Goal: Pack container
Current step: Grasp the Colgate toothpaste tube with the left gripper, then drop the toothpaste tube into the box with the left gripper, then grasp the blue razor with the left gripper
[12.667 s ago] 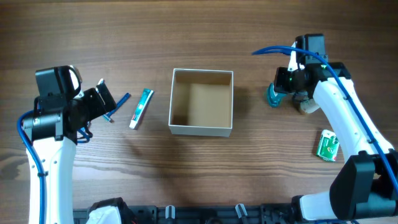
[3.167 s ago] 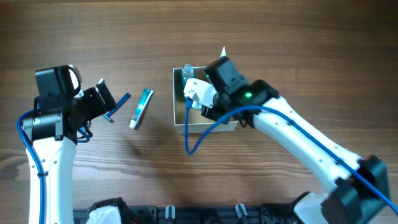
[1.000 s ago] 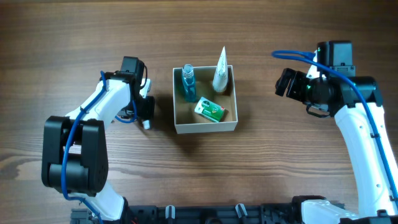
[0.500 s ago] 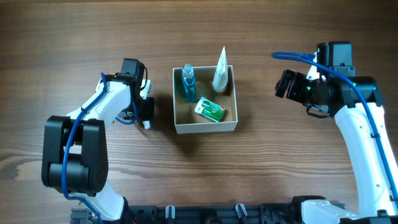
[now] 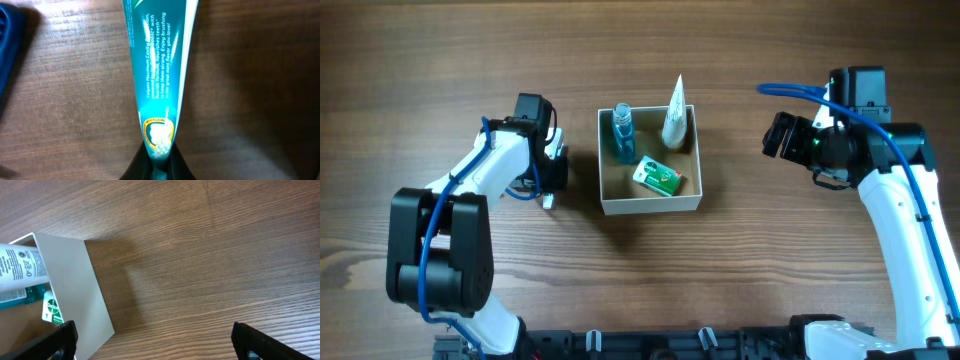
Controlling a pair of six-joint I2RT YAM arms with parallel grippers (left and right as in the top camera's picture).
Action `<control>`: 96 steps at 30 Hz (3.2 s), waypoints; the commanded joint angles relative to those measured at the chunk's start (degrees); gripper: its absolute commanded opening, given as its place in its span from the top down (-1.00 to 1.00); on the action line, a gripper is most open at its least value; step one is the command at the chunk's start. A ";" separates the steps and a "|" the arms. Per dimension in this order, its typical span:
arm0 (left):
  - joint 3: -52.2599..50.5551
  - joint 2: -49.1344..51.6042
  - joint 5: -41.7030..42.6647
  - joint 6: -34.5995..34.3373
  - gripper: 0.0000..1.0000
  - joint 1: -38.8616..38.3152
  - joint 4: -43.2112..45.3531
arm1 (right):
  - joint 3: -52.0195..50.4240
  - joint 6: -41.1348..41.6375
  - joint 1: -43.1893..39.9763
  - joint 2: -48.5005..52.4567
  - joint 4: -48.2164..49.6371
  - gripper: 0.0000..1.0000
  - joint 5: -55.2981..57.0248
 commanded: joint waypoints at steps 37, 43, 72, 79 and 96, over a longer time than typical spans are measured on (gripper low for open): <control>16.57 -5.22 8.61 44.83 0.37 -27.10 -7.91 | -0.35 5.64 -19.45 0.07 -0.70 -1.00 -4.59; 16.59 -5.27 8.59 43.71 0.14 -27.10 -7.89 | -0.35 0.72 -22.75 0.07 -2.47 -0.99 -4.13; 19.96 4.31 3.43 10.99 -1.00 13.25 -12.57 | -0.35 -0.57 -22.75 0.07 -2.34 -0.99 -4.39; 19.96 13.38 2.86 12.48 -0.99 13.25 -11.98 | -0.35 -0.55 -22.75 0.07 -2.23 -0.99 -4.39; 17.94 16.52 2.23 12.44 -0.38 13.25 -13.00 | -0.35 -0.50 -22.75 0.07 -1.92 -0.99 -4.61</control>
